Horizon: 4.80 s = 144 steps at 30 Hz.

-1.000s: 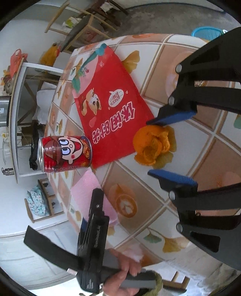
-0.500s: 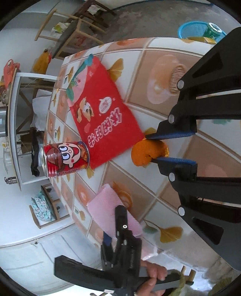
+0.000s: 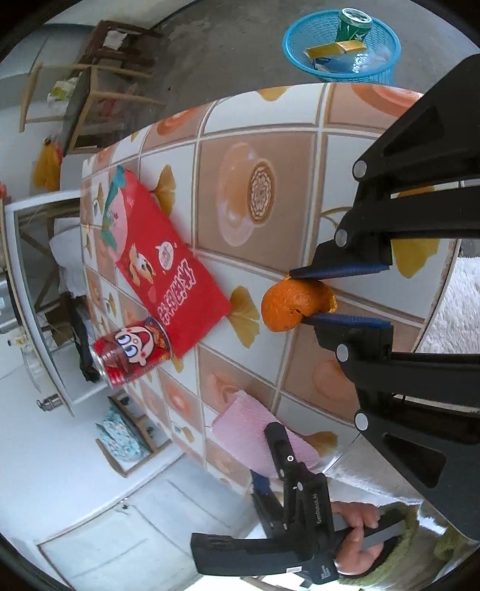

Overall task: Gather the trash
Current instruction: 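Carry the sponge and orange peel over the blue basket and open both tools, then move both open tools back over the table toward the red can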

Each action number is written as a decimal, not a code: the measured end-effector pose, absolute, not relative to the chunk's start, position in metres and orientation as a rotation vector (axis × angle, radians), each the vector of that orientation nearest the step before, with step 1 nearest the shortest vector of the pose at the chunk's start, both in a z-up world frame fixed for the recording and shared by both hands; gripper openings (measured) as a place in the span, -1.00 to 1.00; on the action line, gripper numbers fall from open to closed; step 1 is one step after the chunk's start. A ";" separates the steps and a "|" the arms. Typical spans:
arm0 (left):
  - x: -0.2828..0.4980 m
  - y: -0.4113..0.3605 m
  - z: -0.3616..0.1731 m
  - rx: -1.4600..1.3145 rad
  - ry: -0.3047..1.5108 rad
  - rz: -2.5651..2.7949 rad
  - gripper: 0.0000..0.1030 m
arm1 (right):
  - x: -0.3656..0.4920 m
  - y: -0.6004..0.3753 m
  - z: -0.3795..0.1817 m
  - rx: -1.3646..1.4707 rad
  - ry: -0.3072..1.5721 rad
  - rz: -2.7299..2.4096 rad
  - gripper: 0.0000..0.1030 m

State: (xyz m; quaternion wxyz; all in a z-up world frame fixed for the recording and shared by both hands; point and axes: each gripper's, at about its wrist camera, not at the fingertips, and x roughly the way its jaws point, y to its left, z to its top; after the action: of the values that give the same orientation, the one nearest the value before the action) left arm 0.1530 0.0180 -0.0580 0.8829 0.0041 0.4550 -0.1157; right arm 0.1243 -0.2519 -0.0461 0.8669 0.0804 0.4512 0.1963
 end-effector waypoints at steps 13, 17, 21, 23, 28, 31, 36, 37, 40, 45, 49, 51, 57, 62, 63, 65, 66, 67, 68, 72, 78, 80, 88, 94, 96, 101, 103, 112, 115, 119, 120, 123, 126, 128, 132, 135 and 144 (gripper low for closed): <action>0.144 0.006 -0.041 0.080 0.896 -0.185 0.52 | 0.125 -0.267 -0.037 0.225 0.915 0.395 -0.66; 0.142 0.004 -0.036 0.099 0.881 -0.176 0.52 | 0.124 -0.270 -0.035 0.229 0.904 0.390 -0.66; 0.139 0.001 -0.030 0.120 0.860 -0.165 0.52 | 0.123 -0.273 -0.033 0.235 0.895 0.386 -0.66; 0.137 0.000 -0.027 0.126 0.851 -0.162 0.52 | 0.122 -0.274 -0.031 0.237 0.890 0.386 -0.66; 0.134 -0.003 -0.021 0.139 0.836 -0.155 0.52 | 0.119 -0.276 -0.027 0.240 0.877 0.388 -0.66; 0.131 -0.005 -0.018 0.143 0.826 -0.152 0.52 | 0.117 -0.277 -0.023 0.239 0.866 0.390 -0.66; 0.125 -0.006 -0.012 0.138 0.814 -0.147 0.52 | 0.114 -0.281 -0.017 0.247 0.847 0.388 -0.66; 0.125 -0.007 -0.012 0.141 0.812 -0.146 0.52 | 0.113 -0.282 -0.016 0.248 0.845 0.388 -0.66; 0.122 -0.009 -0.009 0.143 0.805 -0.145 0.52 | 0.111 -0.284 -0.012 0.253 0.835 0.387 -0.66; 0.118 -0.014 -0.002 0.144 0.789 -0.148 0.52 | 0.105 -0.291 -0.005 0.261 0.809 0.387 -0.66; 0.114 -0.022 0.005 0.149 0.775 -0.161 0.52 | 0.101 -0.297 0.000 0.277 0.790 0.385 -0.66; 0.113 -0.027 0.009 0.154 0.763 -0.171 0.52 | 0.098 -0.301 0.000 0.285 0.784 0.384 -0.66; 0.112 -0.053 0.023 0.166 0.737 -0.228 0.52 | 0.088 -0.321 0.007 0.318 0.749 0.362 -0.66; 0.115 -0.082 0.037 0.160 0.718 -0.344 0.52 | 0.075 -0.357 0.022 0.341 0.696 0.274 -0.66; 0.118 -0.091 0.041 0.152 0.718 -0.383 0.52 | 0.068 -0.370 0.026 0.349 0.678 0.239 -0.66; 0.125 -0.108 0.046 0.142 0.723 -0.446 0.52 | 0.059 -0.393 0.030 0.366 0.654 0.179 -0.66; 0.128 -0.116 0.049 0.141 0.725 -0.471 0.52 | 0.050 -0.409 0.031 0.383 0.641 0.133 -0.66; 0.133 -0.130 0.052 0.137 0.733 -0.524 0.52 | 0.045 -0.420 0.031 0.395 0.635 0.103 -0.66; 0.137 -0.142 0.054 0.131 0.743 -0.560 0.52 | 0.037 -0.435 0.029 0.411 0.630 0.057 -0.66; 0.158 -0.191 0.055 0.100 0.818 -0.713 0.52 | 0.012 -0.492 0.007 0.514 0.642 -0.094 -0.66; 0.184 -0.279 0.027 0.115 0.986 -0.875 0.53 | -0.008 -0.547 -0.039 0.607 0.697 -0.280 -0.66; 0.189 -0.312 0.009 0.126 1.068 -0.913 0.53 | -0.011 -0.562 -0.061 0.651 0.731 -0.311 -0.66; 0.214 -0.406 -0.058 0.129 1.305 -0.935 0.53 | 0.011 -0.596 -0.135 0.793 0.833 -0.328 -0.66; 0.230 -0.459 -0.100 0.201 1.368 -0.864 0.53 | 0.053 -0.628 -0.192 0.842 0.910 -0.371 -0.66; 0.236 -0.474 -0.111 0.208 1.396 -0.849 0.53 | 0.067 -0.642 -0.211 0.861 0.934 -0.395 -0.66; 0.257 -0.511 -0.133 0.199 1.387 -0.817 0.64 | 0.092 -0.673 -0.259 0.877 1.007 -0.448 -0.27; 0.260 -0.517 -0.143 0.197 1.379 -0.794 0.67 | 0.097 -0.681 -0.283 0.877 1.047 -0.478 0.09; 0.258 -0.502 -0.144 0.121 1.409 -0.789 0.68 | 0.063 -0.686 -0.292 0.929 0.982 -0.497 0.09; 0.251 -0.494 -0.126 0.109 1.367 -0.821 0.68 | 0.052 -0.686 -0.278 0.936 0.947 -0.494 0.09; 0.236 -0.475 -0.089 0.098 1.294 -0.887 0.68 | 0.036 -0.678 -0.247 0.934 0.890 -0.457 0.09; 0.231 -0.466 -0.078 0.091 1.274 -0.903 0.68 | 0.031 -0.674 -0.239 0.930 0.878 -0.447 0.09; 0.215 -0.434 -0.044 0.066 1.195 -0.964 0.68 | 0.017 -0.657 -0.204 0.897 0.825 -0.402 0.26; 0.197 -0.395 -0.011 0.070 1.089 -0.973 0.68 | 0.005 -0.638 -0.174 0.867 0.776 -0.341 0.39; 0.187 -0.368 0.003 0.076 1.036 -0.964 0.68 | 0.002 -0.626 -0.158 0.857 0.760 -0.303 0.41; 0.169 -0.296 0.025 0.055 0.934 -0.916 0.68 | 0.009 -0.594 -0.123 0.827 0.749 -0.195 0.43; 0.160 -0.239 0.032 0.043 0.869 -0.821 0.68 | 0.024 -0.569 -0.092 0.769 0.758 -0.119 0.43; 0.146 -0.074 0.010 -0.079 0.821 -0.491 0.68 | 0.094 -0.472 -0.023 0.647 0.768 0.202 0.43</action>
State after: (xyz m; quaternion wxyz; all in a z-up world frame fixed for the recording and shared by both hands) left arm 0.1457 -0.0744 0.0105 0.8871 -0.0380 0.3949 -0.2361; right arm 0.0939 -0.4720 -0.0232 0.8716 0.3096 0.3676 0.0966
